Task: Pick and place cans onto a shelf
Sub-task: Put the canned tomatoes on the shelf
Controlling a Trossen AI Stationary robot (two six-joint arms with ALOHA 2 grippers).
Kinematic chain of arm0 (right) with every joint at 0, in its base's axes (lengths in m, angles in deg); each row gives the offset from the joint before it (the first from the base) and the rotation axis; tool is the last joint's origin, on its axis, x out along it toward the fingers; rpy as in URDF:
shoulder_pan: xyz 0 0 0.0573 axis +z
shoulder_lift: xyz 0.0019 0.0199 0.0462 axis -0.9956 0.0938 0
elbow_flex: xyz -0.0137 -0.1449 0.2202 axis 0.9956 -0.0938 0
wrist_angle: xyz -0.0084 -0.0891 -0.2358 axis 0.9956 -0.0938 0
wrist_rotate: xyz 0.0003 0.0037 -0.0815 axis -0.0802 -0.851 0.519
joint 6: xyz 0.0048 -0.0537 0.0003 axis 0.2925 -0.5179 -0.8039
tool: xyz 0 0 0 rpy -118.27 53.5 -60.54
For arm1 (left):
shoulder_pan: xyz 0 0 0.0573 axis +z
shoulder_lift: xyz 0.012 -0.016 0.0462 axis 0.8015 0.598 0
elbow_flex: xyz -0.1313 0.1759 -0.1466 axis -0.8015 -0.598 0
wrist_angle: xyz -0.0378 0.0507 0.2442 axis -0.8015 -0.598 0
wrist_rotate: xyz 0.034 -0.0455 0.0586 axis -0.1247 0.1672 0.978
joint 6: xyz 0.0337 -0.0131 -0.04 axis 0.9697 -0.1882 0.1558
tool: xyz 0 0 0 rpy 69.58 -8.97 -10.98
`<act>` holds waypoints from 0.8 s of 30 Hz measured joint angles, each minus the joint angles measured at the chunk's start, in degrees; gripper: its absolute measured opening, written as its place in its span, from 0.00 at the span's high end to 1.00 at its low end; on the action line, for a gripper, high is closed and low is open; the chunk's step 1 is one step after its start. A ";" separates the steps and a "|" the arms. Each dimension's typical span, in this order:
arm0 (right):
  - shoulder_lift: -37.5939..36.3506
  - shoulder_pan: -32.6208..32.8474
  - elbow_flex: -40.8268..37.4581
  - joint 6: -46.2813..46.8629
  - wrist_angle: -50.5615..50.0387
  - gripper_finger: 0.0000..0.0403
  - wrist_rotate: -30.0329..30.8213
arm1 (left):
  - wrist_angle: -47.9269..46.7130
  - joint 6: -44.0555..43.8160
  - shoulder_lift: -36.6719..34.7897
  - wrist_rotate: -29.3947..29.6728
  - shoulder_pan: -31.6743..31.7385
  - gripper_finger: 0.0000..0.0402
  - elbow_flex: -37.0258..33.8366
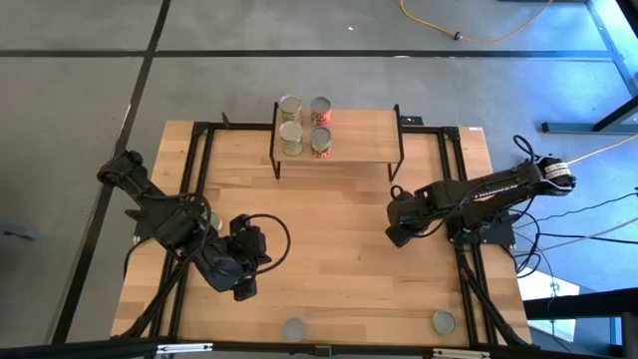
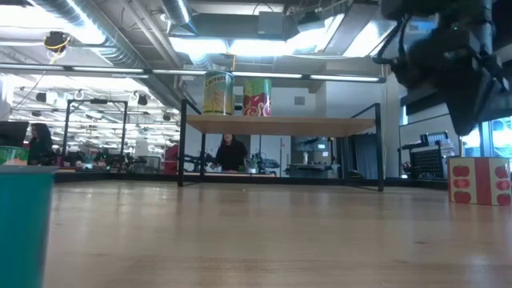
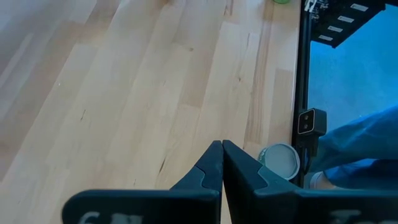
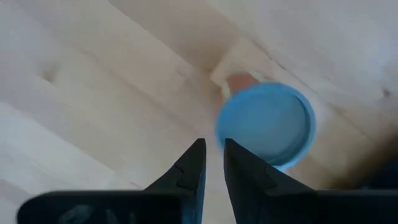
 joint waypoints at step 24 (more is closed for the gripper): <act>0.09 0.07 -2.25 -0.23 3.88 0.85 -1.33 | -0.20 0.02 0.00 -1.03 0.00 1.00 0.01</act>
